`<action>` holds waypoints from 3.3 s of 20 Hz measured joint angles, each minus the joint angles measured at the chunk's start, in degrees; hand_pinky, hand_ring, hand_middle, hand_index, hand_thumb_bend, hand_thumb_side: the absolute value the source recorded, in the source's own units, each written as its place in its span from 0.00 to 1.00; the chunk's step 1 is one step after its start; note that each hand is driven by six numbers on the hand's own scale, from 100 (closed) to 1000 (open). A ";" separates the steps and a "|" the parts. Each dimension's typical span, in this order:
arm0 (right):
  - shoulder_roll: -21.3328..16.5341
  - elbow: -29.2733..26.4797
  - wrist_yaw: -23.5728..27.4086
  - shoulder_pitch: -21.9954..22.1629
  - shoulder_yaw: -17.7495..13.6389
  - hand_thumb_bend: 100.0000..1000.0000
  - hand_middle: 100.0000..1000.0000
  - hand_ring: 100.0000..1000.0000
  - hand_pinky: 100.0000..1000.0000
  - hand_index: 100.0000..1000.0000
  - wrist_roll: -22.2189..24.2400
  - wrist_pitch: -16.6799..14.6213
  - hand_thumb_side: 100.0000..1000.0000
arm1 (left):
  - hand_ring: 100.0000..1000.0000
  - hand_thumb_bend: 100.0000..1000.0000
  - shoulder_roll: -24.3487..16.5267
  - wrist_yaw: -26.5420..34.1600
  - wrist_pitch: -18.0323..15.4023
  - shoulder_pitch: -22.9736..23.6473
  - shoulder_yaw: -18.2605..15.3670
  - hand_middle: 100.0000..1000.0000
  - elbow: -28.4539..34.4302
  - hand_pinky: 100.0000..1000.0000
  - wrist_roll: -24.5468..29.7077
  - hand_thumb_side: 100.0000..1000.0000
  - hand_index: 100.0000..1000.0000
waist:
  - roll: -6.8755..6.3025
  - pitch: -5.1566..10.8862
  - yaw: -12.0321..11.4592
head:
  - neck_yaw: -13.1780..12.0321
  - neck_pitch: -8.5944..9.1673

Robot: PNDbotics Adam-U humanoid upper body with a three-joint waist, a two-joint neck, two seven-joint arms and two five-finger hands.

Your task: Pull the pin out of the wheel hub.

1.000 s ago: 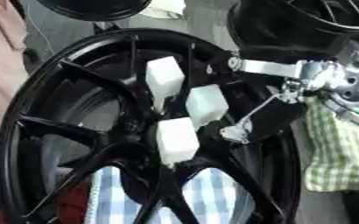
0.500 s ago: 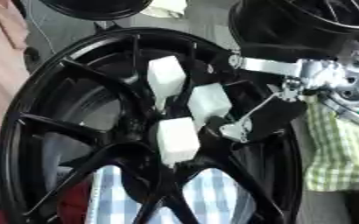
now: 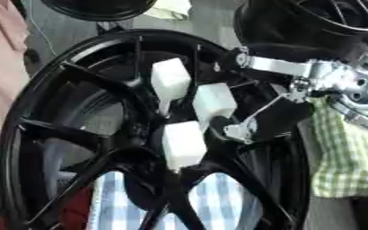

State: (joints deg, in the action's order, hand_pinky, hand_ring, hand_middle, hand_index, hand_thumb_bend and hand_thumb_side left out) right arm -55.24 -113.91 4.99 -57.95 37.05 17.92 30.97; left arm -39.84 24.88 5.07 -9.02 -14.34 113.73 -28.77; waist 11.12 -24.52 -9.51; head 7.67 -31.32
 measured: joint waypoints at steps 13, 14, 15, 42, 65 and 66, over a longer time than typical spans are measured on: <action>-0.01 0.00 4.21 -0.02 -1.49 0.00 0.24 0.57 0.76 0.38 -6.12 0.13 0.00 | 0.74 0.26 0.00 0.00 0.11 0.40 -0.02 0.65 0.00 0.78 0.09 0.64 0.78 | 0.29 0.83 0.32 | -0.04 0.30; -0.01 0.00 4.49 0.00 -1.68 0.00 0.23 0.55 0.76 0.37 -6.34 0.10 0.00 | 0.74 0.26 0.00 0.00 0.11 0.41 -0.02 0.65 0.00 0.78 0.09 0.64 0.78 | 0.31 1.00 0.36 | -0.03 0.30; -0.03 0.00 4.84 0.05 -1.86 0.00 0.23 0.55 0.76 0.37 -6.56 0.09 0.00 | 0.74 0.26 0.00 0.01 0.11 0.41 -0.02 0.65 0.00 0.78 0.09 0.64 0.78 | 0.32 1.20 0.39 | -0.02 0.30; -6.79 2.92 24.91 25.20 -32.93 0.00 0.17 0.50 0.75 0.31 -39.84 -6.21 0.00 | 0.74 0.26 0.58 0.45 -0.65 1.74 -0.89 0.65 0.00 0.78 -0.89 0.64 0.78 | -3.18 2.06 3.93 | -4.64 3.22; 0.68 41.70 8.25 34.68 -51.53 0.00 0.80 0.87 0.85 0.84 -54.39 -11.88 0.81 | 0.74 0.26 2.57 0.29 -1.52 1.27 -2.25 0.65 0.00 0.78 -2.30 0.63 0.78 | -5.96 1.29 2.66 | -3.93 4.34; 1.29 41.70 7.59 34.81 -52.14 0.00 0.82 0.87 0.85 0.85 -54.55 -12.15 0.82 | 0.74 0.26 2.57 0.32 -1.57 1.12 -2.18 0.65 0.00 0.78 -2.24 0.63 0.78 | -5.98 1.32 2.48 | -2.57 4.25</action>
State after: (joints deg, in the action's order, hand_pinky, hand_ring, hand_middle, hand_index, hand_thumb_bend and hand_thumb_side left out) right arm -53.95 -72.21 12.58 -23.15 -15.10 -36.63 18.82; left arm -37.27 25.21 3.49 -7.89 -16.53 113.73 -31.02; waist 5.14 -23.20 -7.03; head 5.10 -27.07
